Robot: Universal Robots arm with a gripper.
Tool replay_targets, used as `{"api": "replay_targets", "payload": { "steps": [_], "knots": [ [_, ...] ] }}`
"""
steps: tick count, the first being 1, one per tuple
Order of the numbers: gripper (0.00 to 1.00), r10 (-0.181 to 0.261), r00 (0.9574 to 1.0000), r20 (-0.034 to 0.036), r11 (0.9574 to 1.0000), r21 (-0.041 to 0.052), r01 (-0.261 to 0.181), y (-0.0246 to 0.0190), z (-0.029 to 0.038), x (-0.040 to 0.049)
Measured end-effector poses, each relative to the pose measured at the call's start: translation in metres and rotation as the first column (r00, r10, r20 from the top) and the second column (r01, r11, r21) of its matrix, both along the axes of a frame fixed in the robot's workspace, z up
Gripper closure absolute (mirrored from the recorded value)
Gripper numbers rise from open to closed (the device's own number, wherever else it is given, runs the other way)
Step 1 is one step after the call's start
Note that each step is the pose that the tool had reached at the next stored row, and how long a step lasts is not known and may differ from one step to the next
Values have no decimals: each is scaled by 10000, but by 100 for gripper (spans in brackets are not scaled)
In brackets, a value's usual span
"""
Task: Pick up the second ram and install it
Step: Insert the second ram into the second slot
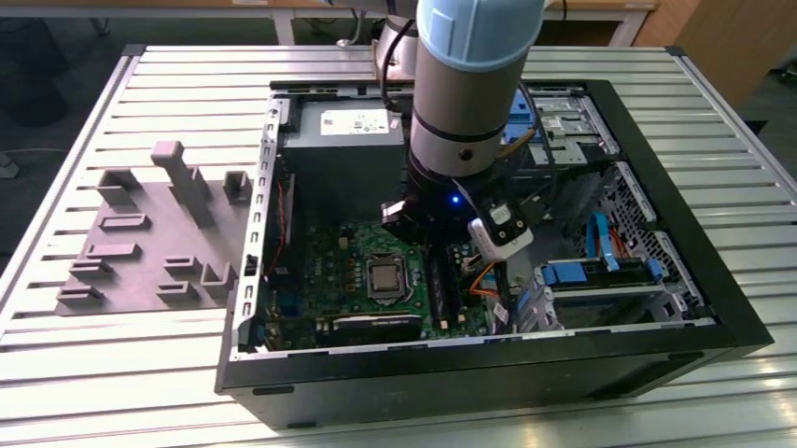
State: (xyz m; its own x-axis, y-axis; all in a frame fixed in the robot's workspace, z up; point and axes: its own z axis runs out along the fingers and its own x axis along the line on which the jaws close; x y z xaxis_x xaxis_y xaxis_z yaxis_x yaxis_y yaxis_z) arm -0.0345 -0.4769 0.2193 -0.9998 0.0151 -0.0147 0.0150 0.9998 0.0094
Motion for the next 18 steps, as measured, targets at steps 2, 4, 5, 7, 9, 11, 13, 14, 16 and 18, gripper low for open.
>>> {"api": "replay_targets", "payload": {
  "steps": [2, 4, 5, 7, 9, 11, 13, 14, 16, 18],
  "knots": [
    [86, -8, 10000, 0, 10000, 14, 8, 0, -7, 6],
    [86, -55, 10000, 1, 10000, 21, 55, 1, -14, 13],
    [86, -75, 10000, 0, 10000, 23, 75, 0, -18, 15],
    [86, -94, 10000, 0, 10000, 30, 94, 0, -28, 14],
    [86, -110, 9999, 0, 9999, 37, 110, 0, -40, 15],
    [86, -129, 9999, 0, 9999, 43, 129, 0, -53, 15],
    [86, -142, 9999, -3, 9999, 42, 142, -1, -60, 14],
    [86, -143, 9999, -3, 9999, 43, 143, -1, -60, 14],
    [86, -143, 9999, -1, 9999, 51, 143, 0, -64, 15],
    [86, -144, 9999, 0, 9999, 54, 144, 0, -64, 15]
  ]
}}
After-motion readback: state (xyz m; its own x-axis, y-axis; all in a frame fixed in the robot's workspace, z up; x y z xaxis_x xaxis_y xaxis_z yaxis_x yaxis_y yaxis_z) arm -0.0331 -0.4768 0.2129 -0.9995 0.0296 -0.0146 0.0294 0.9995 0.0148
